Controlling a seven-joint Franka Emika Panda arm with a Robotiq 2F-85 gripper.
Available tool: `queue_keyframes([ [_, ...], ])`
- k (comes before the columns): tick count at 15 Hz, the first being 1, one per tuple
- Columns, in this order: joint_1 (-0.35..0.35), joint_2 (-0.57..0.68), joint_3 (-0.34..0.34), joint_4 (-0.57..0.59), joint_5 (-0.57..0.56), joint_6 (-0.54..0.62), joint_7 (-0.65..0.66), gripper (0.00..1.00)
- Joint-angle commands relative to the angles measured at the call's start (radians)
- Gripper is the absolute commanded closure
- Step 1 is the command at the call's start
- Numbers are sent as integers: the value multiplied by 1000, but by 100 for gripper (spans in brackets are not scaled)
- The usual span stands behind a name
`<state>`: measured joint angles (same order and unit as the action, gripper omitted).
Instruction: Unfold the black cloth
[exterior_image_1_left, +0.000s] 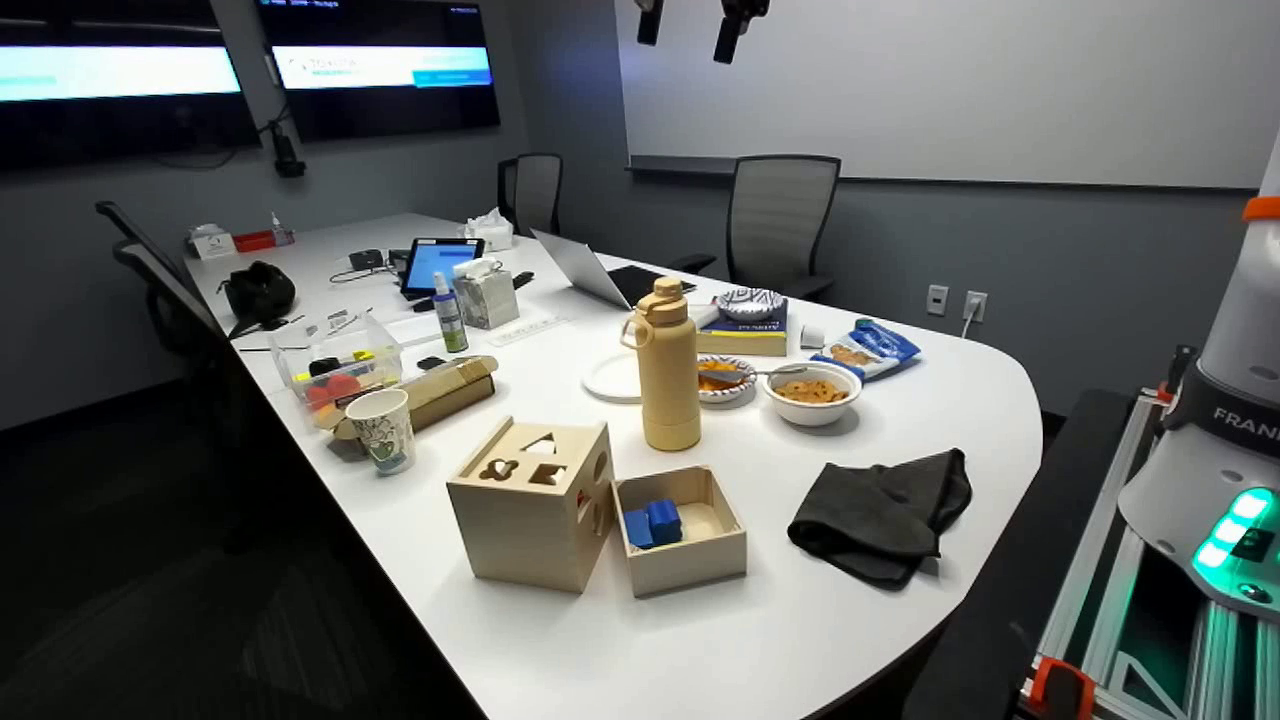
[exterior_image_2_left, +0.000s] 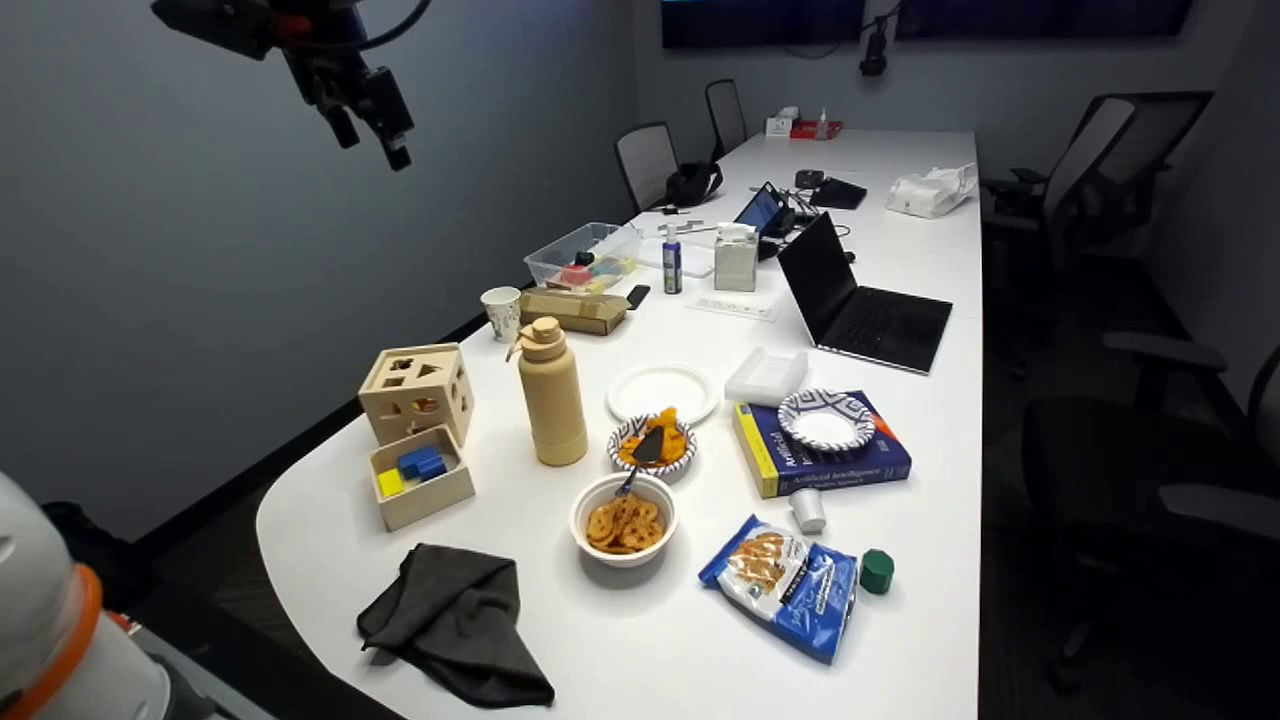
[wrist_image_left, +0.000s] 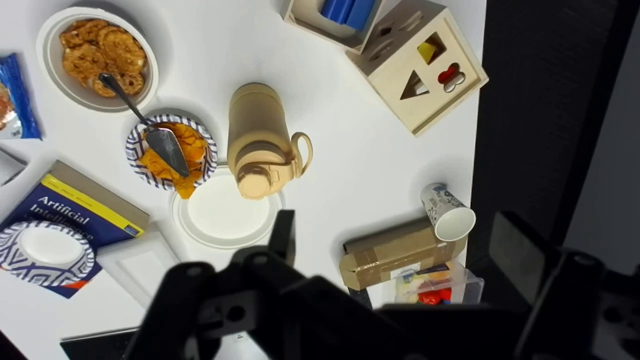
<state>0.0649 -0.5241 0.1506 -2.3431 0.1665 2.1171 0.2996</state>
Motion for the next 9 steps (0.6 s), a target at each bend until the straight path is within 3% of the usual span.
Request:
queue_keyframes([
  [1,-7,66,16,-31,10,8,60,0],
  [9,9,308,57,-205,137,142,338,0],
])
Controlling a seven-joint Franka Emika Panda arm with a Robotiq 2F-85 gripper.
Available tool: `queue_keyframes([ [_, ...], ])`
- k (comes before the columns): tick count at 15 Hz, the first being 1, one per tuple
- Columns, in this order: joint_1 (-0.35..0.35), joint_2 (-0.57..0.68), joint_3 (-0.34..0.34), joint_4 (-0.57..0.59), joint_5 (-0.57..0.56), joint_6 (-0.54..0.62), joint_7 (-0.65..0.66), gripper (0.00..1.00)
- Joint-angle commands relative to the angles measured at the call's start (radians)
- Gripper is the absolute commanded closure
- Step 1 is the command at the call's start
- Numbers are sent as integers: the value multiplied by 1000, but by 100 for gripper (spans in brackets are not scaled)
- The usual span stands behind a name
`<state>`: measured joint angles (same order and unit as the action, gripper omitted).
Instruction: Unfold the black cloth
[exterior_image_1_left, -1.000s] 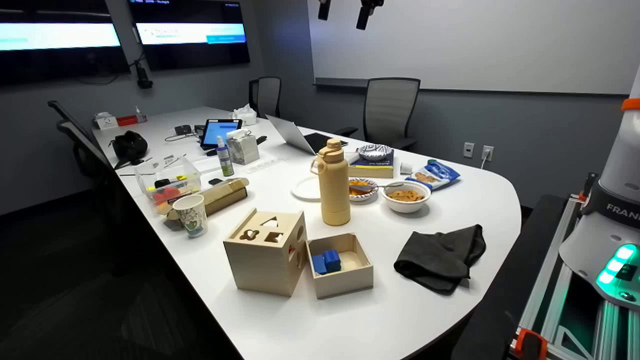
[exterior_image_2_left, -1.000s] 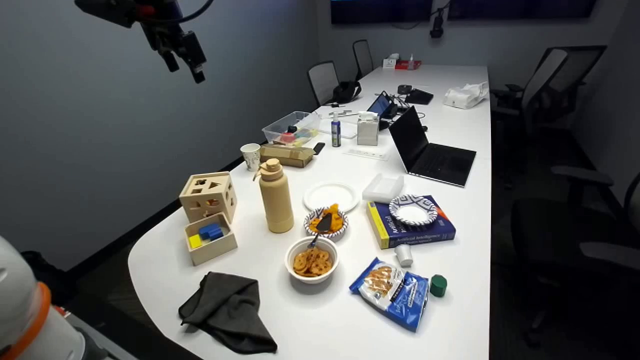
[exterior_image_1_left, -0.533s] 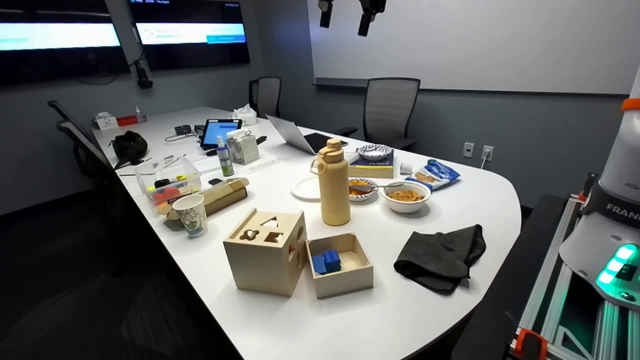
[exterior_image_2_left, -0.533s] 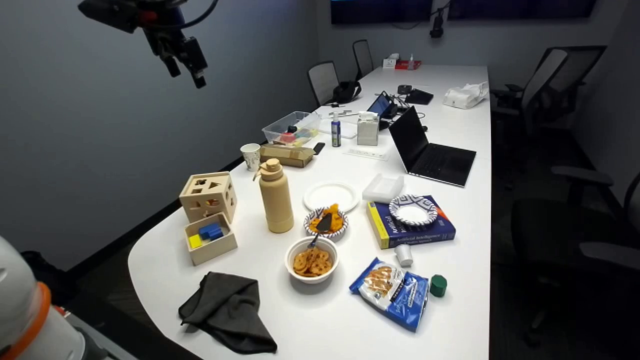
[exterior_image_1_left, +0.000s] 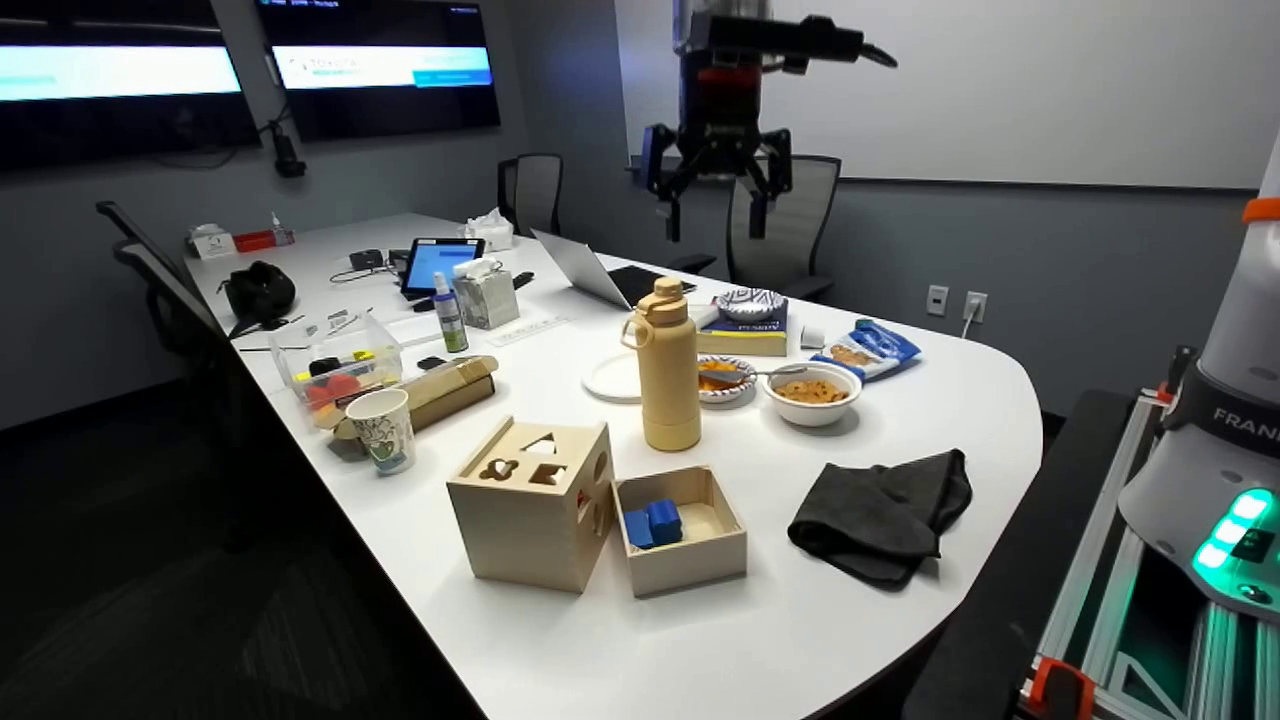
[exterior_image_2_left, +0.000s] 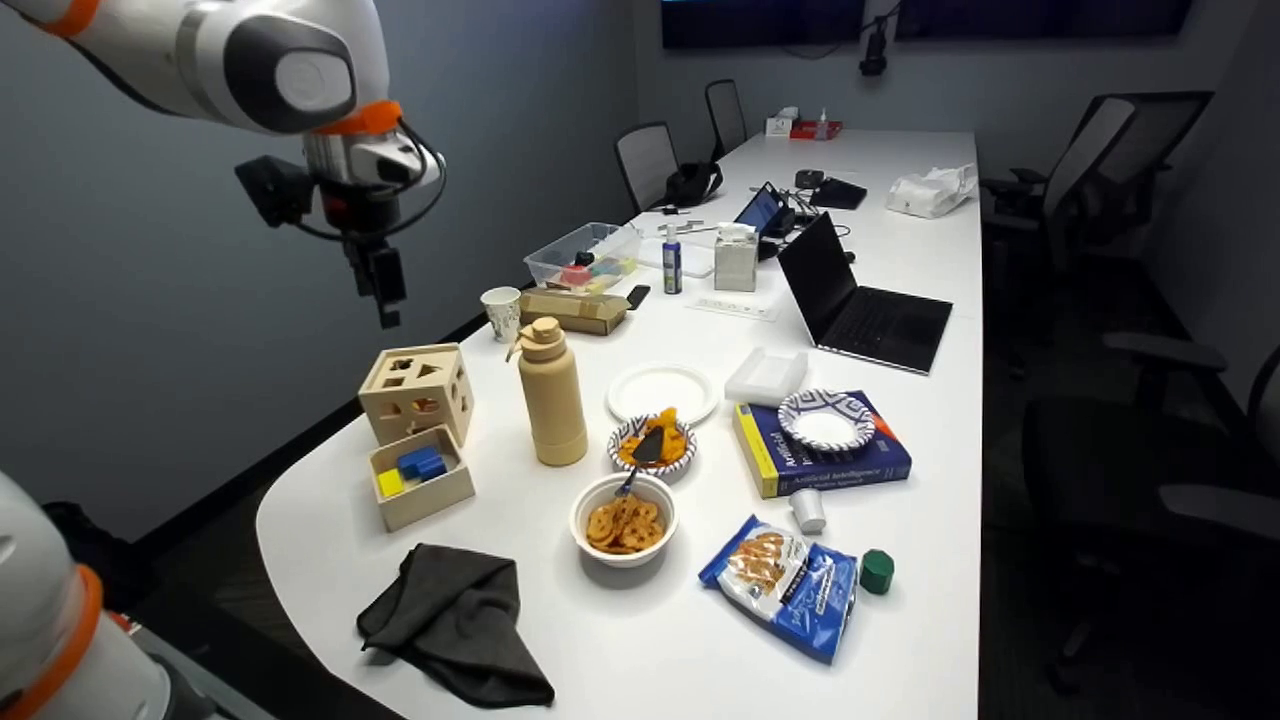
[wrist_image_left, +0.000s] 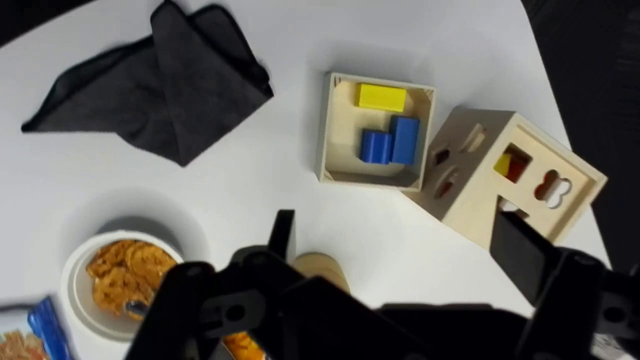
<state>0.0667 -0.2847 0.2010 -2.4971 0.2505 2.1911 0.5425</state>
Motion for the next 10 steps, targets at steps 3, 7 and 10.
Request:
queue_keyframes([
  [3,13,149,-7,-93,98,87,173,0],
  [7,7,279,-42,-112,145,72,240,0],
  [10,5,350,-73,-131,149,75,214,0],
])
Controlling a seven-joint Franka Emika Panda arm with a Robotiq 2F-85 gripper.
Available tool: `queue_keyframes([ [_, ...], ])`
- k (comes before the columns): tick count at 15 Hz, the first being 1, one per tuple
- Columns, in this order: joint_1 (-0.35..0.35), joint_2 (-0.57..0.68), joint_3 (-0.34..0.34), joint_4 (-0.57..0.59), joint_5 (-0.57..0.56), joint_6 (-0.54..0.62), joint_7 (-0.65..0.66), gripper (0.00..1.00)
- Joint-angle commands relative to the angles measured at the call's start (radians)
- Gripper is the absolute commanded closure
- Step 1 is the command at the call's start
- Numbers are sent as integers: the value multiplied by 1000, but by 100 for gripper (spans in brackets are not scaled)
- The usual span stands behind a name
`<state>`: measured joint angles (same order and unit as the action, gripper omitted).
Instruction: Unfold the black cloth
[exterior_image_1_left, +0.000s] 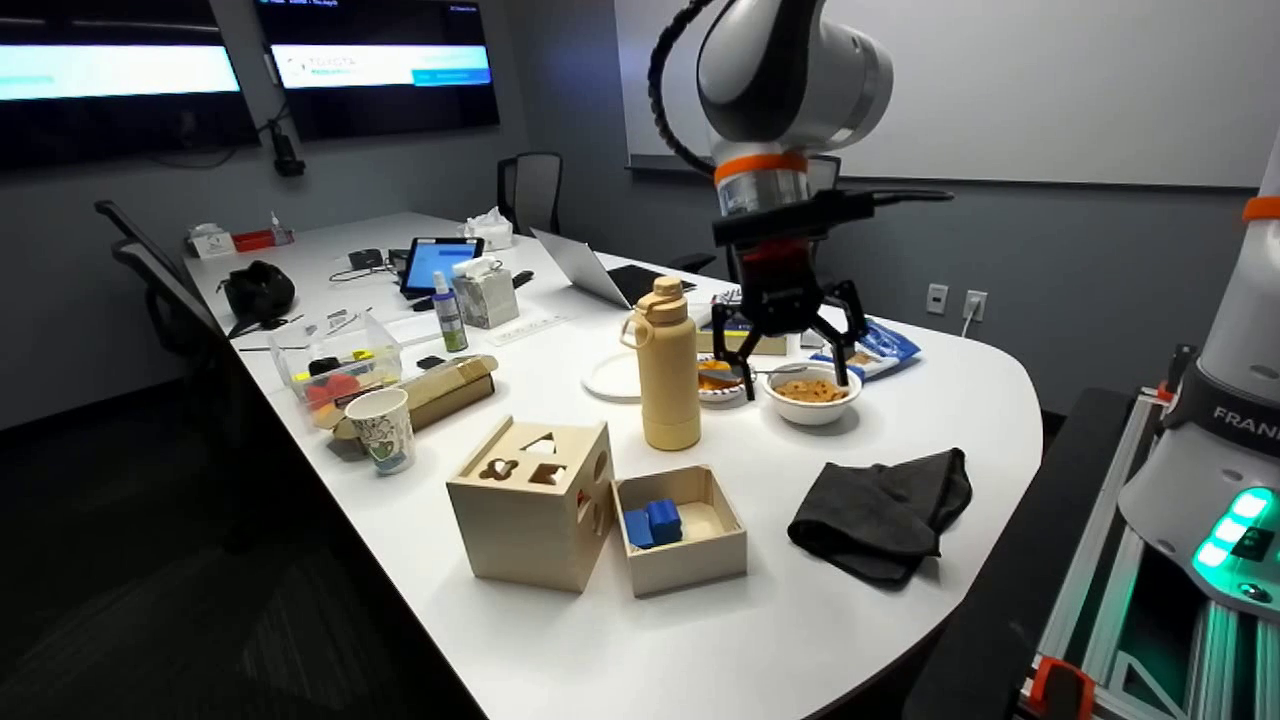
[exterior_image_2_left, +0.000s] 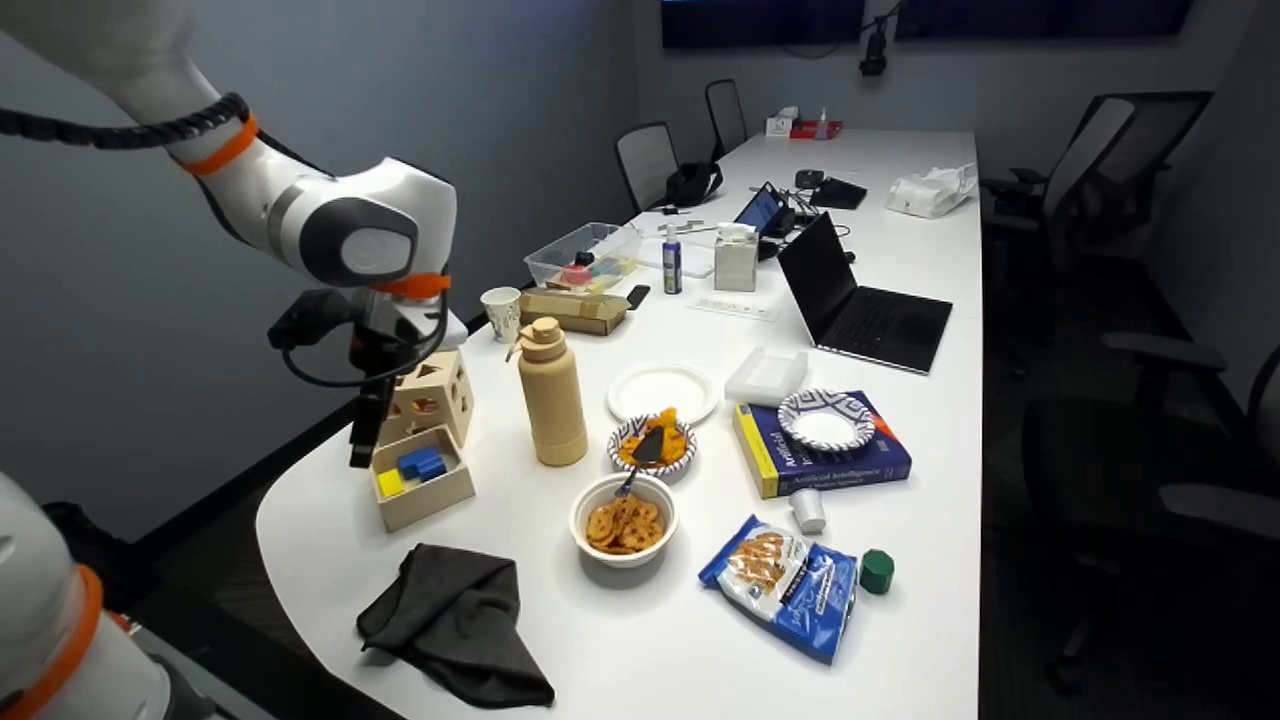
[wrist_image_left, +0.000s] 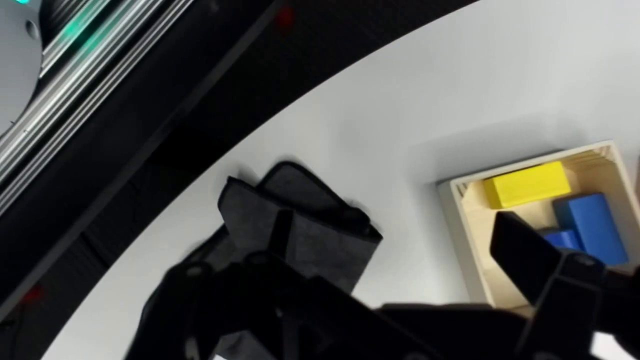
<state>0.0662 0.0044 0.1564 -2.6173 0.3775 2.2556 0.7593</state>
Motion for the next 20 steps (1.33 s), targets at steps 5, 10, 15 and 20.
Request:
queue_keyframes([
  [5,-9,134,-68,-64,51,116,-182,0],
  [10,-55,215,-85,-98,145,198,-477,0],
  [15,-81,257,-99,-93,142,180,-563,0],
  [20,-84,272,-102,-88,143,182,-574,0],
])
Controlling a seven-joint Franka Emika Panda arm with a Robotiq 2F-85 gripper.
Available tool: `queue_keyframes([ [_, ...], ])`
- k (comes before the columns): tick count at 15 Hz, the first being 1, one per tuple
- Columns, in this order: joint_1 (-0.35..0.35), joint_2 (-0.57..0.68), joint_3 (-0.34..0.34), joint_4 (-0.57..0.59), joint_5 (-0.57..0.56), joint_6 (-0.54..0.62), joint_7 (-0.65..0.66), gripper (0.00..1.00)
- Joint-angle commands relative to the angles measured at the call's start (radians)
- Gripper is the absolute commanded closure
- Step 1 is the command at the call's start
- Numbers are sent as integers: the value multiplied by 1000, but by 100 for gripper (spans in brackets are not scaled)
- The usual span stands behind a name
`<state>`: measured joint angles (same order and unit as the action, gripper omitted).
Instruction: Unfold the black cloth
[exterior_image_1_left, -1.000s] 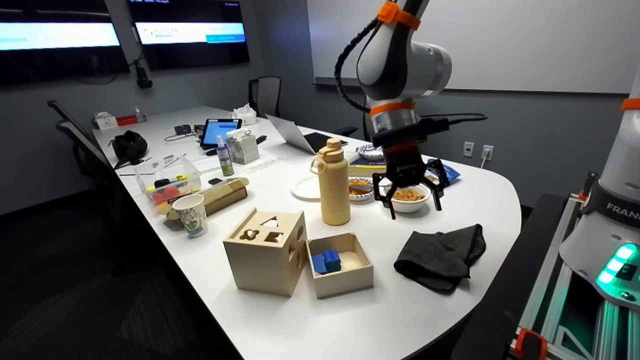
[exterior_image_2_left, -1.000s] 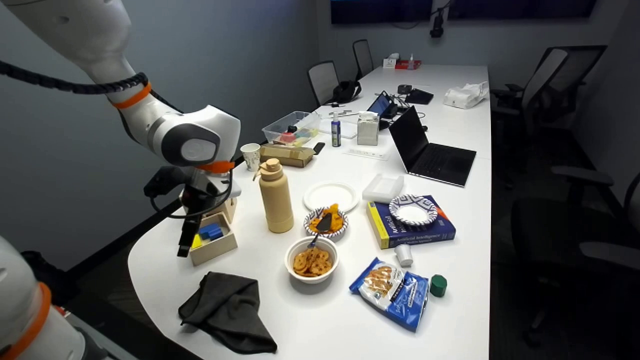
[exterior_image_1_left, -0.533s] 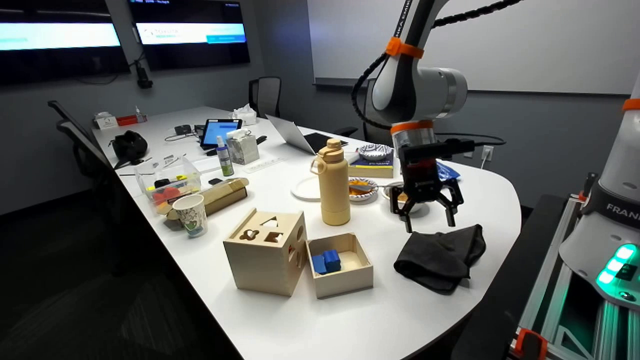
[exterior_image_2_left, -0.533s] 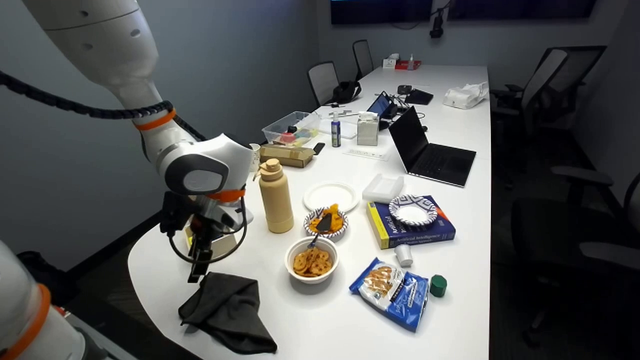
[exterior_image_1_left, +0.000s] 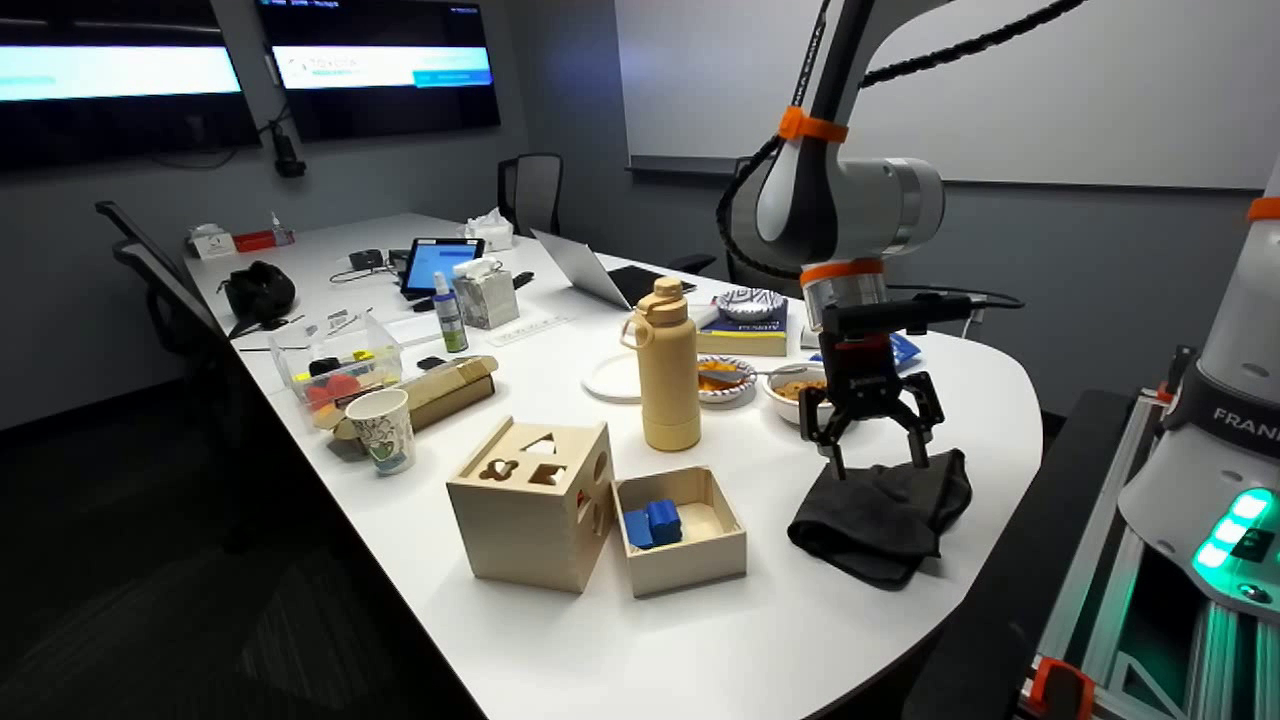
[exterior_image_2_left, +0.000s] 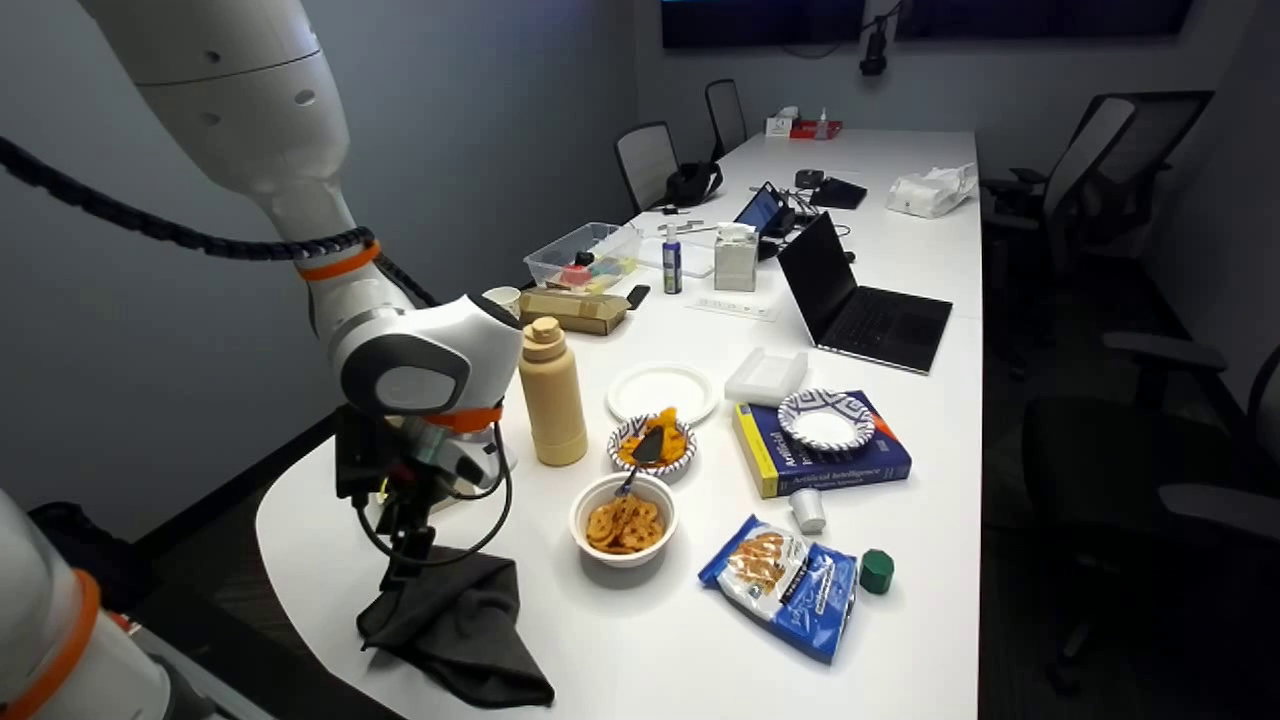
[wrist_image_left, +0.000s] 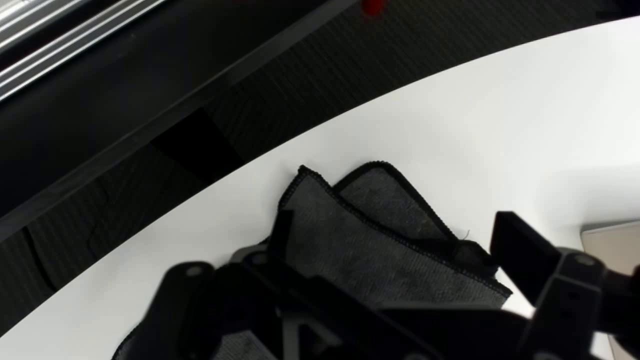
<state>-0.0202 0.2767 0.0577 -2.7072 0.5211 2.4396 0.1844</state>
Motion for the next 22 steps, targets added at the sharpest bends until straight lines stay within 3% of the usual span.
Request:
queue_keyframes([
  [1,13,18,-13,18,-45,-14,19,0],
  [7,18,98,-27,46,-147,-23,17,0],
  [13,10,166,-10,59,-154,-11,-18,0],
  [22,23,237,-5,76,-182,119,-41,0],
])
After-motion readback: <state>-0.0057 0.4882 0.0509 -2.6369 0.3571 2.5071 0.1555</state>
